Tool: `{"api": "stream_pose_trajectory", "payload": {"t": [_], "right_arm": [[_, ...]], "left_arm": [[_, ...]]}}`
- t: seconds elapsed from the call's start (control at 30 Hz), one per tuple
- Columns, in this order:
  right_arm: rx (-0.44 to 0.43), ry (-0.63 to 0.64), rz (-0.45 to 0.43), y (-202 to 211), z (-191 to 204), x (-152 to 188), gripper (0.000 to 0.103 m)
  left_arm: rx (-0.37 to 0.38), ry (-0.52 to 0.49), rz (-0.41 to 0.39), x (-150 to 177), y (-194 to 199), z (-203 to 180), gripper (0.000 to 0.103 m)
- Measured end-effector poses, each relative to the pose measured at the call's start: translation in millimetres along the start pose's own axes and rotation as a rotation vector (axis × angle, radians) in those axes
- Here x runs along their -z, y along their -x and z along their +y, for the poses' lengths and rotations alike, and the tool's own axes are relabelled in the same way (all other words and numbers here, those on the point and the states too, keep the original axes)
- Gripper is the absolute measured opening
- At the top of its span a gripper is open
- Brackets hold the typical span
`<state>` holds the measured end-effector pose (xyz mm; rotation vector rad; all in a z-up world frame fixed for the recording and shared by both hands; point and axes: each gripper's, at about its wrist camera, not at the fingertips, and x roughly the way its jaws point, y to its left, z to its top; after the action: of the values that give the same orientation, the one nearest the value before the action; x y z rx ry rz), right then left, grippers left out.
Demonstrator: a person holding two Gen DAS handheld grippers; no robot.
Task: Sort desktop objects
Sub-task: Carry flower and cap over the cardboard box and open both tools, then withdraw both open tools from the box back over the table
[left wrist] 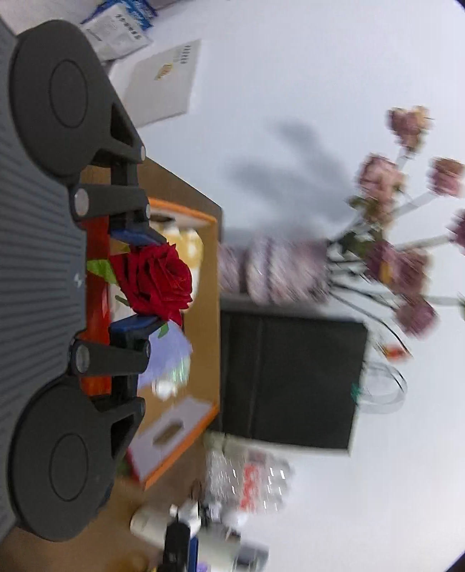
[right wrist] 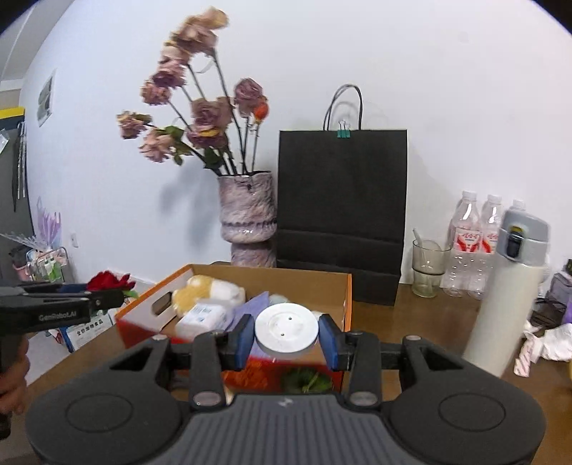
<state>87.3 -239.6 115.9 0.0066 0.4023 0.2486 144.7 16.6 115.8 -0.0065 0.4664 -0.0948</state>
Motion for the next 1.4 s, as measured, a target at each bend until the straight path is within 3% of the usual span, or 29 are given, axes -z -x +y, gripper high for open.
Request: {"api": "stream_pose_trajectory", "payload": {"t": [0.1, 0.23, 0.3, 0.37, 0.4, 0.57, 0.73, 0.87, 0.93, 1.03, 1.27, 1.4], "right_arm": [[-0.035, -0.016, 0.053, -42, -11, -17, 0.038], [-0.049, -0.049, 0.205, -121, -22, -30, 0.038], [-0.049, -0.052, 0.275, -155, -22, -30, 0.038], [-0.056, -0.029, 0.333, -183, -16, -29, 0.038], [-0.058, -0.022, 0.362, -196, -15, -29, 0.038], [0.016, 0.029, 0.501, -239, -7, -16, 0.038], [0.012, -0.023, 0.598, -260, -12, -3, 0.041], [-0.015, -0.135, 0.576, -245, -24, -13, 0.049], [-0.013, -0.157, 0.533, -227, -25, -26, 0.065], [0.017, -0.137, 0.456, -192, -18, -47, 0.08], [-0.033, -0.105, 0.313, -103, 16, -38, 0.085], [0.005, -0.112, 0.237, -69, 26, -21, 0.086]], "left_arm": [[-0.07, -0.005, 0.102, -7, -51, 9, 0.04], [-0.134, 0.011, 0.173, -4, -98, 15, 0.044], [-0.114, 0.021, 0.18, 0, -107, 15, 0.049], [-0.088, 0.005, 0.182, 5, -109, 11, 0.066], [-0.076, 0.001, 0.183, 6, -111, 9, 0.069], [-0.055, 0.01, 0.211, 7, -113, 5, 0.07], [-0.005, 0.089, 0.23, -2, -106, 17, 0.076], [-0.003, 0.149, 0.224, -14, -86, 30, 0.081], [0.012, 0.176, 0.256, -18, -76, 34, 0.083], [0.05, 0.213, 0.339, -23, -64, 33, 0.083], [0.008, 0.124, 0.311, -12, -19, 3, 0.091], [-0.039, 0.08, 0.204, 3, 14, -9, 0.098]]}}
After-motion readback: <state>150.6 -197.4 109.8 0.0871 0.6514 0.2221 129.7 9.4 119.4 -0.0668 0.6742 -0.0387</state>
